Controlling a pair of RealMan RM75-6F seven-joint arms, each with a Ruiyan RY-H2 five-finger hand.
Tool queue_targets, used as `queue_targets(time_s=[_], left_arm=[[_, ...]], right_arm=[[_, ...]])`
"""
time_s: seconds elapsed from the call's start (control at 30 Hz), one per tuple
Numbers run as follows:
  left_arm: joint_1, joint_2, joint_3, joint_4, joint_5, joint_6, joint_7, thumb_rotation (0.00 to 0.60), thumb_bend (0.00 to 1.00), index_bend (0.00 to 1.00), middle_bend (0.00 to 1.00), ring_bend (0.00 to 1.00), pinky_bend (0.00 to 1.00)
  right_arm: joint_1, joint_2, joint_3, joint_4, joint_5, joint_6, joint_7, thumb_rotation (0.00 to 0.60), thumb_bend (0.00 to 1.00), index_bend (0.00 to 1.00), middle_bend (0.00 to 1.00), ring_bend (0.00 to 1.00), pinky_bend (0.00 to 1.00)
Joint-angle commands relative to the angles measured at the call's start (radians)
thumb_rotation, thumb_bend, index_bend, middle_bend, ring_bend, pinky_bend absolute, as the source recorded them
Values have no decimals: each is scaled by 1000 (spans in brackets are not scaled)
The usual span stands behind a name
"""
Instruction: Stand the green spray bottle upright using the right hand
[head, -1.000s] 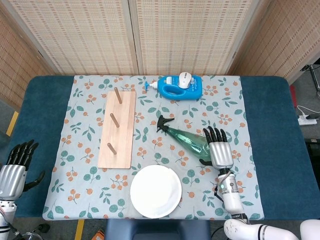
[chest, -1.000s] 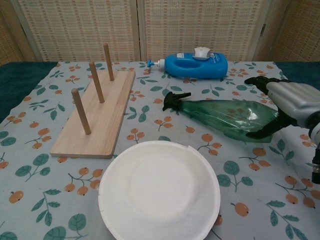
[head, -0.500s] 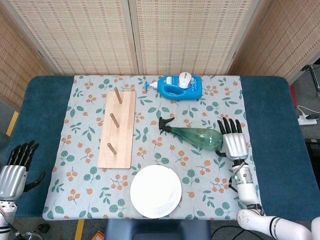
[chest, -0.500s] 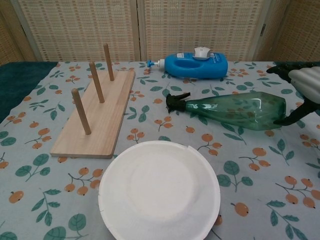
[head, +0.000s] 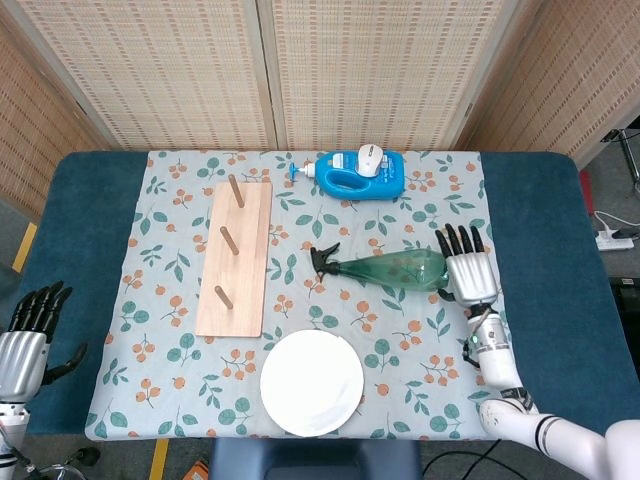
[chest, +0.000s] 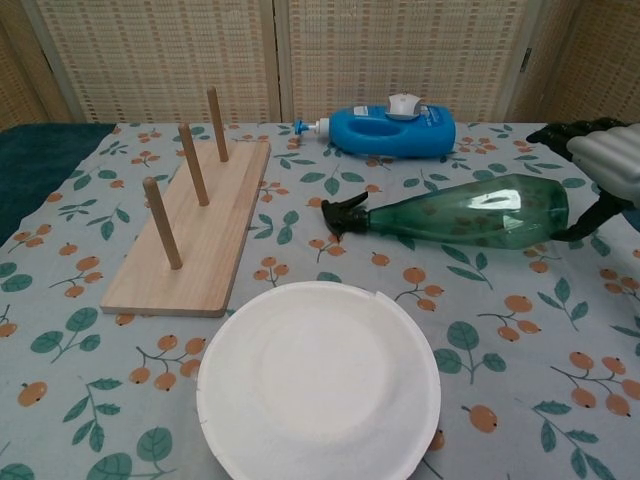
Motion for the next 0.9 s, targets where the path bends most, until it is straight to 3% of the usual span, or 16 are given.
queue_targets(time_s=[0.03,0.17,0.3,0.53,0.63,0.77,0.9], left_arm=[[1,1,1,0,3,2,-4,600,285,0,0,0,0],[1,2,-1,2,0,1,-9,600,285,0,0,0,0],[-1,1,-4,4,-7,-6,-14,600,285,0,0,0,0],[-6,5,-8,2,-3,-3,-23,600,284,0,0,0,0],[-7,6,-9,2,-1,-4,-29,600,285,0,0,0,0],[-7,8,-4,2,11,4,-34,600,285,0,0,0,0],[-7,4,-2,6,18,10,-28,600,284,0,0,0,0]], right_arm=[[18,-9,6,36,-5,-20,12,600,0,0,0,0,0],[39,-17,15,65,-3,-49,30,600,0,0,0,0,0],[42,26,8,-11,-50,-12,24,600,0,0,0,0,0],[53,188,47,-393,98,-17,-236,600,0,0,0,0,0],[78,180,65,-452,151,3,-309,600,0,9,1,0,0],[130,110,85,-413,208,-16,-323,600,0,72,53,0,0],[196,3,96,-294,246,-41,-335,600,0,156,131,0,34]])
